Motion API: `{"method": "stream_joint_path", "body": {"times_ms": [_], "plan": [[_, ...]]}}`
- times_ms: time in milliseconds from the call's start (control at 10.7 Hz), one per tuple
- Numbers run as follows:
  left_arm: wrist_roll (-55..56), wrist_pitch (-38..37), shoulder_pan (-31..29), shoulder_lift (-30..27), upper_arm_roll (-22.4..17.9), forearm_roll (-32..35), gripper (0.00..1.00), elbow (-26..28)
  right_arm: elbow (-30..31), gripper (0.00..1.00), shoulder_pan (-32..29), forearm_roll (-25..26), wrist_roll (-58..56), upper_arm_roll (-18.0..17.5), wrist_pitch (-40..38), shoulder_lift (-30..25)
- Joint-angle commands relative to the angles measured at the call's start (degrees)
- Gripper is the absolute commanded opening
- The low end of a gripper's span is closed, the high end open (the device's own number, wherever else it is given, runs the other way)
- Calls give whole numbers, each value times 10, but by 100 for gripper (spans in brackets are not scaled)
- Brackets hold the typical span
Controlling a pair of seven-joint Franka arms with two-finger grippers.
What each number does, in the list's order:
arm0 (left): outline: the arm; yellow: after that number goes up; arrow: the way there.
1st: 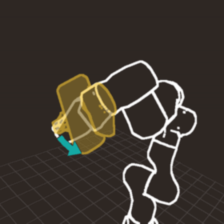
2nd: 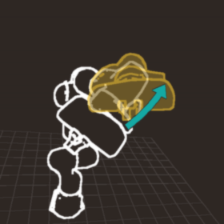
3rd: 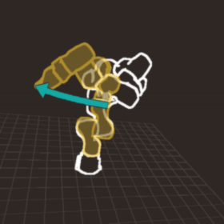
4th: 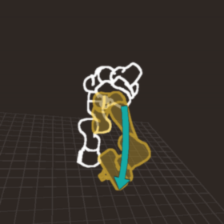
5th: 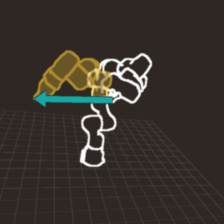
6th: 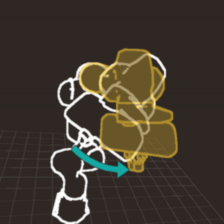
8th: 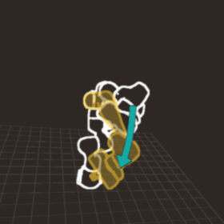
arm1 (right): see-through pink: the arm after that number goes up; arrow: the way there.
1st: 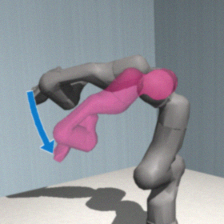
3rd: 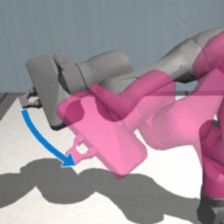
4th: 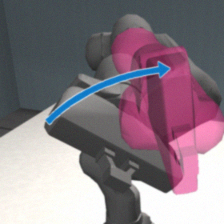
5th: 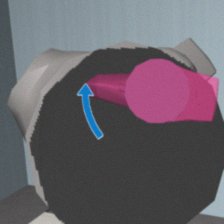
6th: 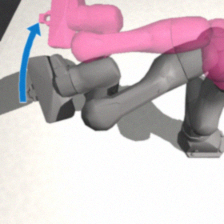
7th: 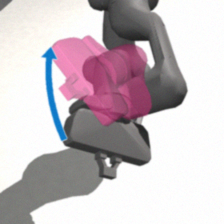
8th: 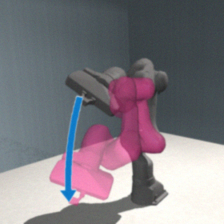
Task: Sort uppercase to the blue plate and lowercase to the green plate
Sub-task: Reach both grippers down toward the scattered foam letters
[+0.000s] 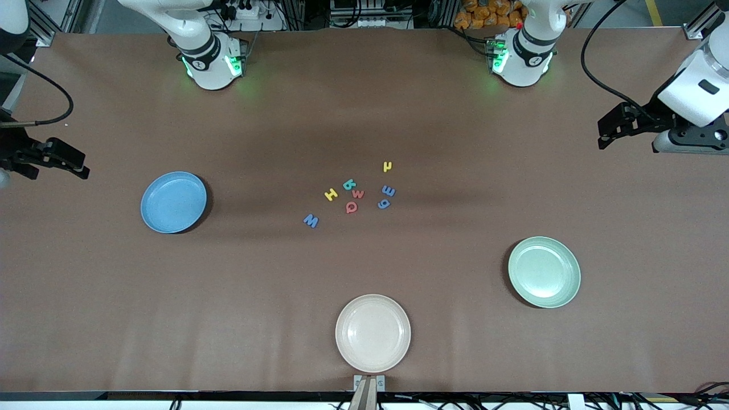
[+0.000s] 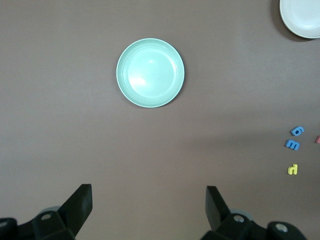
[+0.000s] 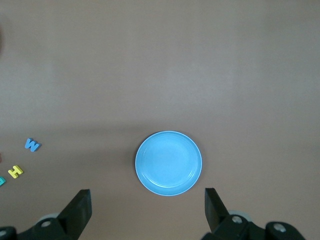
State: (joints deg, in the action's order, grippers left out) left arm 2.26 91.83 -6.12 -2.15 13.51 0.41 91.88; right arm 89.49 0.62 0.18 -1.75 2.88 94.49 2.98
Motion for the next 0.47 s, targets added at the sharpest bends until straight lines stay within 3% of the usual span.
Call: {"method": "stream_joint_path", "body": {"times_ms": [0,376], "plan": [[3,-13,1,0,1,0,100,-11,15,100,-3,-10,5,-1,6,-11],[3,-12,1,2,2,-1,100,-10,15,100,2,-10,15,-2,10,-11]]}}
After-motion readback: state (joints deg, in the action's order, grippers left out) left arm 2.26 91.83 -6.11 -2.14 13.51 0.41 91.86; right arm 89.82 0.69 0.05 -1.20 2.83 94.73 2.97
